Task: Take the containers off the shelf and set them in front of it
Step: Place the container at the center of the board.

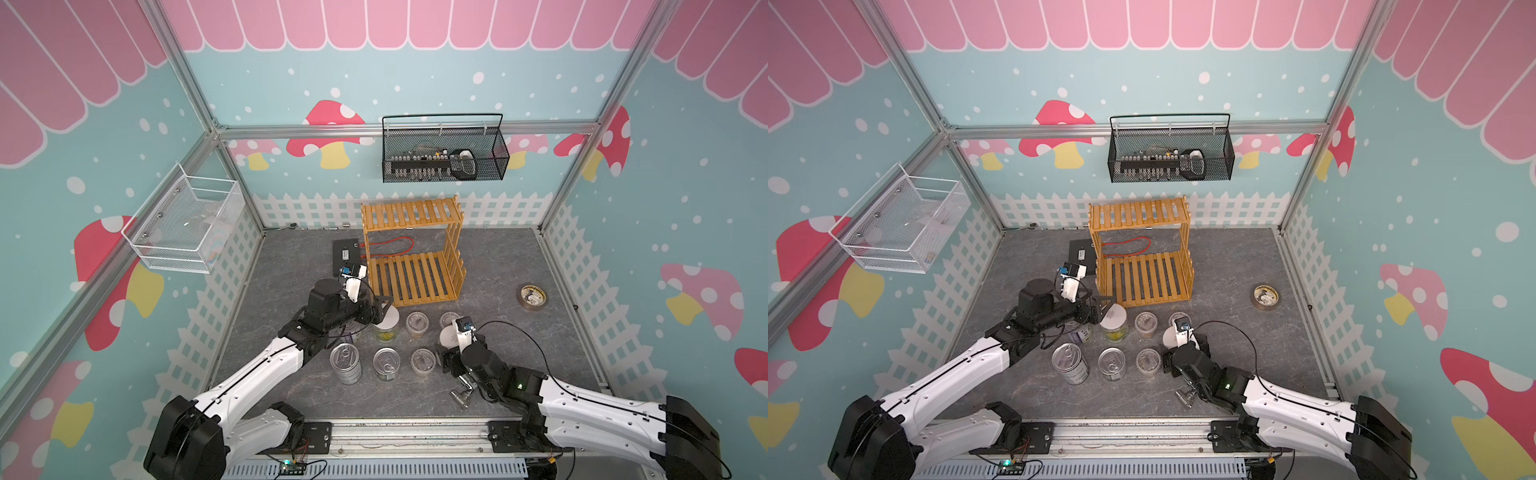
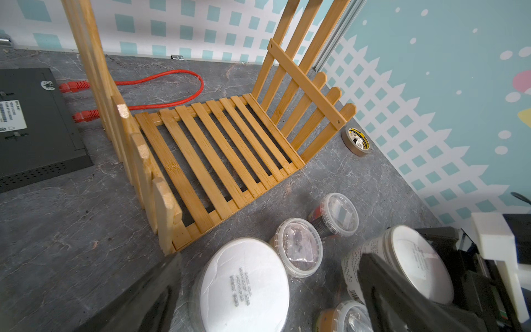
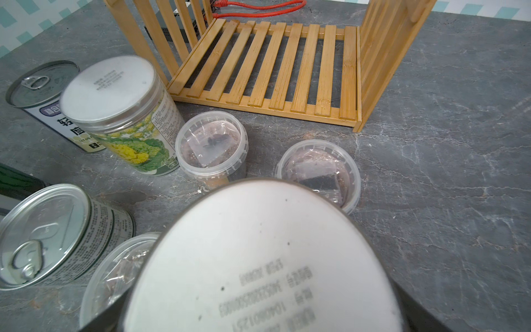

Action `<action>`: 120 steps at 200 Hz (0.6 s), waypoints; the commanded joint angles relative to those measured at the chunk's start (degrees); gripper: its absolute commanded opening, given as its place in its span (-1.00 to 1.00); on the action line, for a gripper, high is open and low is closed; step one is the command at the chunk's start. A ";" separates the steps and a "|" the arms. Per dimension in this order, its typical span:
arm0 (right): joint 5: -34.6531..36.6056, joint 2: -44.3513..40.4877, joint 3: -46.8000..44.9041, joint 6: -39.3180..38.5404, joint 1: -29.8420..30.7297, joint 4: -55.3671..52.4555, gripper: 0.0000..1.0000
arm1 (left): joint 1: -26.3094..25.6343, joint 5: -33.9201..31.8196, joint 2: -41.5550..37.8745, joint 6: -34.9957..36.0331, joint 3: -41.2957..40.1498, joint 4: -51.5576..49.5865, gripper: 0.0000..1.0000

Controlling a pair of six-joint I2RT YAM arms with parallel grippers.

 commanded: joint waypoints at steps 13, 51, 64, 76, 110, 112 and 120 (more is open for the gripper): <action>1.33 1.10 -1.66 -0.43 -0.25 3.49 0.35 | -0.35 -0.03 0.64 0.47 0.25 0.23 0.98; 0.10 1.60 -3.91 0.49 -0.90 5.31 0.34 | -0.40 -0.17 0.30 0.29 0.04 0.23 0.98; -0.27 1.94 -4.15 1.09 -1.08 4.54 0.34 | -0.53 -0.07 0.28 0.29 -0.05 0.19 0.98; -0.27 2.17 -4.01 1.54 -1.08 3.25 0.34 | -0.62 -0.05 0.09 0.21 -0.19 0.23 0.98; -0.54 1.58 -3.79 3.39 -1.19 -0.58 0.34 | -0.61 -0.21 -0.36 0.22 -0.38 0.22 0.98; -0.56 1.45 -3.65 3.50 -1.20 -0.91 0.34 | -0.60 -0.21 -0.33 0.21 -0.38 0.23 0.98; -0.61 1.03 -3.32 3.66 -1.16 -2.24 0.34 | -0.62 -0.27 -0.40 0.25 -0.38 0.24 0.98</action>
